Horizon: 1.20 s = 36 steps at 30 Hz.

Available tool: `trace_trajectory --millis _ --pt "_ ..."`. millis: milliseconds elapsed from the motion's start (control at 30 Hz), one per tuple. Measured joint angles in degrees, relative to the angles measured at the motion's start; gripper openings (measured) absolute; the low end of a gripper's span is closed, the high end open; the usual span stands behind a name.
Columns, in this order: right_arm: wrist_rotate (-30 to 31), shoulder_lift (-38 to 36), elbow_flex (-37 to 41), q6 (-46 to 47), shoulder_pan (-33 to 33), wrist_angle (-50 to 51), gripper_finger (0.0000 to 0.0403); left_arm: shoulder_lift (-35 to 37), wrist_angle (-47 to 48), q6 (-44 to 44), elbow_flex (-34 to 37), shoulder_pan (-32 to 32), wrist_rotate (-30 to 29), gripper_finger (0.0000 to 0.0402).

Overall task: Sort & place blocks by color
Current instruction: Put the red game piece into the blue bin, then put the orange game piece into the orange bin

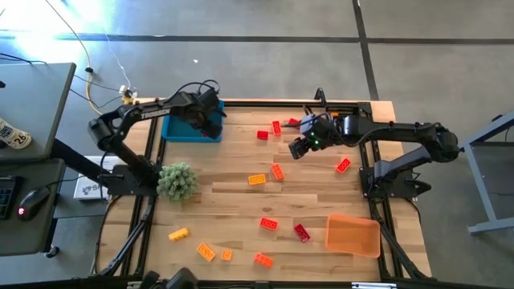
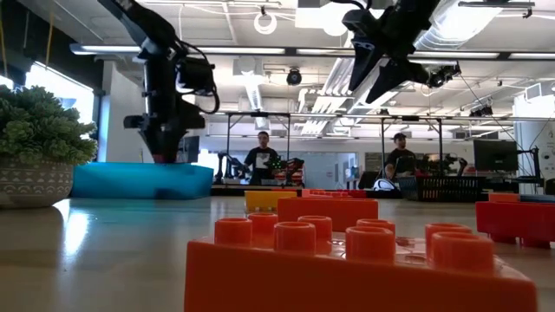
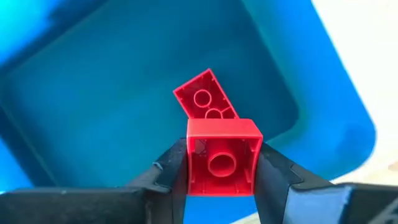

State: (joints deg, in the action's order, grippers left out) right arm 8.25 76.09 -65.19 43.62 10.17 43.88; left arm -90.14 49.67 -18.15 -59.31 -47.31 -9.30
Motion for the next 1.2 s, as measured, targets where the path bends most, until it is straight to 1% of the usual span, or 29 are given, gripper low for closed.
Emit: trace_trajectory --millis 167,367,567,767,933,1067,1200 --pt "-0.4 0.0 0.0 -2.5 0.4 0.0 0.0202 -3.1 -0.2 -0.7 0.0 0.0 0.0 0.0146" --pt "-2.6 0.0 0.0 -6.5 0.4 0.0 0.0202 -5.2 -0.2 -1.0 0.0 0.0 0.0 0.0150" --pt "-2.3 0.0 0.0 -8.1 0.4 0.0 0.0202 -5.3 -0.1 -2.9 0.0 0.0 -0.3 0.0159" --pt "-0.9 0.0 0.0 -10.3 0.4 -1.1 0.0202 -5.3 0.2 -2.9 0.0 0.0 1.4 0.0190" --pt "0.2 0.0 0.0 -12.8 0.4 -4.4 0.0206 -5.3 0.2 -4.6 0.0 0.0 1.4 0.0214" --pt "0.1 0.0 0.0 -15.3 0.9 -7.4 0.0216 -5.1 0.2 -6.1 0.0 -0.6 1.6 0.0220" --pt "-0.2 0.0 0.0 -17.6 1.9 -9.8 0.0229 -3.4 0.3 -7.2 0.0 -0.9 1.1 0.0218"
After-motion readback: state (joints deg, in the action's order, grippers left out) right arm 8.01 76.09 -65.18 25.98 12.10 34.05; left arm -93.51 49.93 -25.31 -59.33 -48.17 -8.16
